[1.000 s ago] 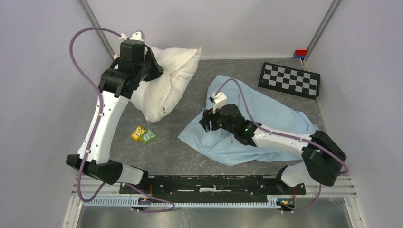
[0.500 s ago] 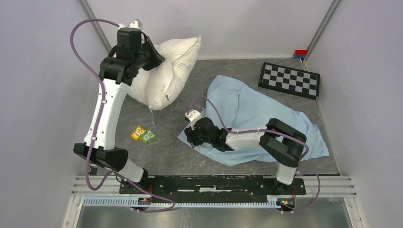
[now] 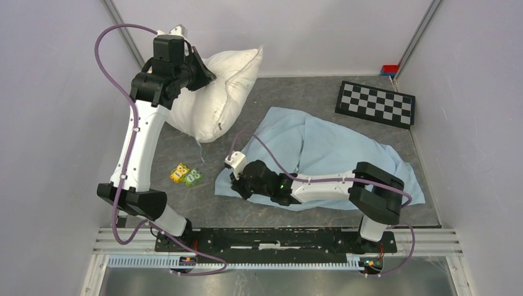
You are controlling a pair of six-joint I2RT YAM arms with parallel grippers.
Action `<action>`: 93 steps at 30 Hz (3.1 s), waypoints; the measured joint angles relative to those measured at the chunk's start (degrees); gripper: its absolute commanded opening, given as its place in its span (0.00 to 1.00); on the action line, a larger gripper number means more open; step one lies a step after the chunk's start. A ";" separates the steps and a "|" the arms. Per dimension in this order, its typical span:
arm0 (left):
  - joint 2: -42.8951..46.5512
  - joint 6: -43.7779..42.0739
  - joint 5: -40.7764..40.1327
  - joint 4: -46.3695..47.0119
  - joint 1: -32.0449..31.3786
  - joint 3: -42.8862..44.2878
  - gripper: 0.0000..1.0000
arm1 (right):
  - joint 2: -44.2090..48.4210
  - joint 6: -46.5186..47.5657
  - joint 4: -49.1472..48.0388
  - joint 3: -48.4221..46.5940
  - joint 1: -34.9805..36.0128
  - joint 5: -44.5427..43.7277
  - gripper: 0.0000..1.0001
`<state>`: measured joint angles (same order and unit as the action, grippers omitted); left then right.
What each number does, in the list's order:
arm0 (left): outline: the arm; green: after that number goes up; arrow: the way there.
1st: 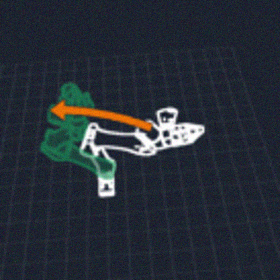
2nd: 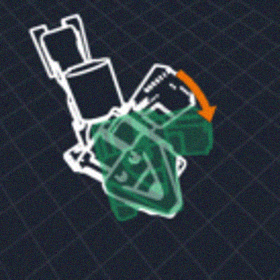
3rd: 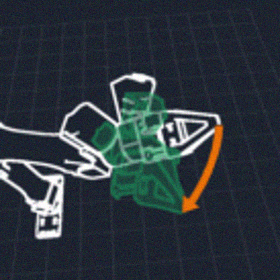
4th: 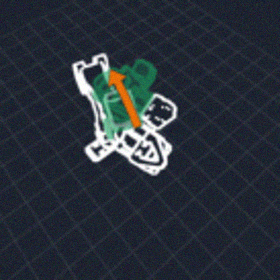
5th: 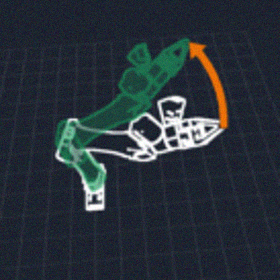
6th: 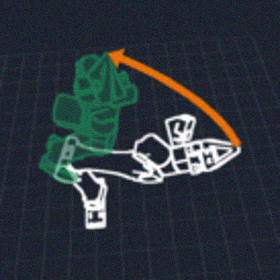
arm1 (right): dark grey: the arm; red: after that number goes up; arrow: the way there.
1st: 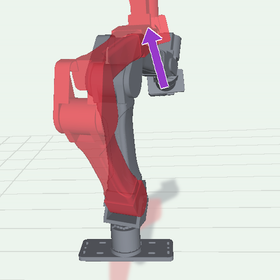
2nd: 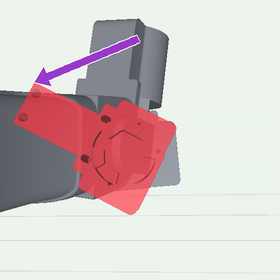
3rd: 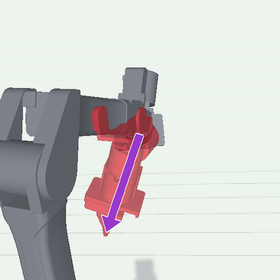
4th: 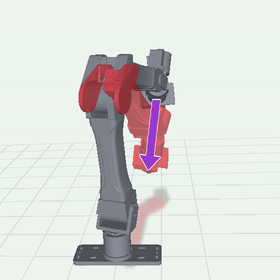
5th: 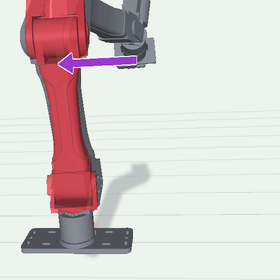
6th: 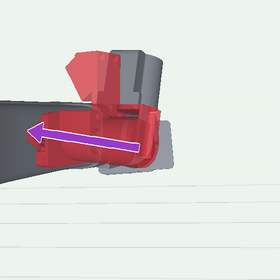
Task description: Put the pillow into the pillowcase
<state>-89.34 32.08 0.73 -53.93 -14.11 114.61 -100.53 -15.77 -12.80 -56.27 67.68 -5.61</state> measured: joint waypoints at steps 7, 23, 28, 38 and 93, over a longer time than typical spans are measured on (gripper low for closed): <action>1.14 0.04 3.82 3.13 0.04 -5.64 0.02 | 0.11 -2.34 -4.15 0.44 5.51 6.05 0.35; 7.76 0.52 6.91 8.28 -5.95 -25.35 0.02 | 26.08 -7.85 10.80 9.62 -7.58 -7.10 0.40; 10.84 1.95 3.39 9.11 -13.22 -26.40 0.02 | 25.62 -9.57 16.44 13.42 -15.58 -11.23 0.36; 14.71 9.05 2.45 15.61 -19.39 -31.34 0.02 | 17.11 -12.04 17.55 15.87 -19.15 -13.00 0.33; 19.98 3.19 2.82 15.28 -27.54 -51.93 0.02 | 34.64 -11.72 19.50 20.33 -26.49 -17.66 0.00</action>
<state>-69.36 35.27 3.55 -38.65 -41.65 62.67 -65.89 -27.49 6.70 -35.94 41.19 -23.27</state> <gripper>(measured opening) 0.053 0.006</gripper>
